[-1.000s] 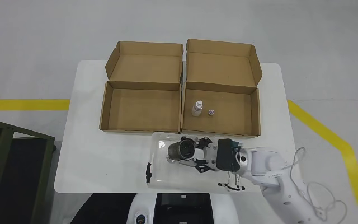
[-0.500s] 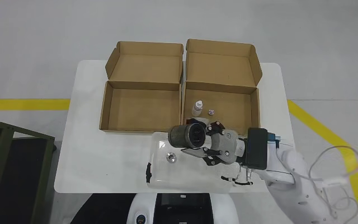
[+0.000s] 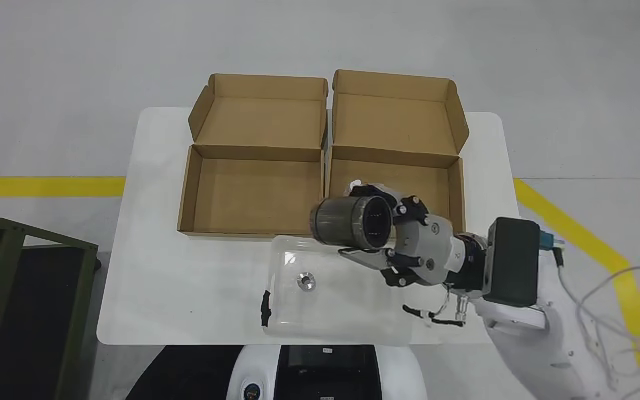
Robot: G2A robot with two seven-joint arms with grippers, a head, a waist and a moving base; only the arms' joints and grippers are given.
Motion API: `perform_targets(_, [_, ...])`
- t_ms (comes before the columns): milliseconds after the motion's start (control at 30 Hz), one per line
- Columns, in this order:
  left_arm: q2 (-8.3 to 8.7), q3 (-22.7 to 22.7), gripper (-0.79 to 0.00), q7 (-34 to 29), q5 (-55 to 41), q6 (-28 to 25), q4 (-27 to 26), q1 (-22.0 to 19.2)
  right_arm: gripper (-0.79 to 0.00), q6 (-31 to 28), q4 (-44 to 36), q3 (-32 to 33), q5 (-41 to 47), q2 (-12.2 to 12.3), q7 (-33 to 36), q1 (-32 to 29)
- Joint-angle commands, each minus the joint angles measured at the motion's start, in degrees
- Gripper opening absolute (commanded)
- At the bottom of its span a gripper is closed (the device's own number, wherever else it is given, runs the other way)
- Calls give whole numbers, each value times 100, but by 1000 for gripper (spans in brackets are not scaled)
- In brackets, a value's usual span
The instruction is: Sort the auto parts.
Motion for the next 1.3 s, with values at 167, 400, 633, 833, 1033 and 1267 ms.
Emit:
perform_targets(167, [0, 0, 0, 0, 0, 0, 0, 0, -785, 58, -17, 32, -8, -32, -170, -10])
perform_targets(400, [0, 0, 0, 0, 0, 0, 0, 0, -785, 46, 86, -72, -200, -55, 16, 35])
perform_targets(633, [0, 0, 0, 0, 0, 0, 0, 0, -785, 251, 398, -439, -488, -105, 421, 132])
perform_targets(833, [0, 0, 0, 0, 0, 0, 0, 0, -785, 418, 840, -830, -711, -162, 842, 303])
perform_targets(1033, [0, 0, 0, 0, 0, 0, 0, 0, -785, 743, 1260, -1230, -1142, -248, 1148, 549])
perform_targets(1267, [0, 0, 0, 0, 0, 0, 0, 0, -785, 1186, 1752, -1719, -1517, -396, 1483, 992])
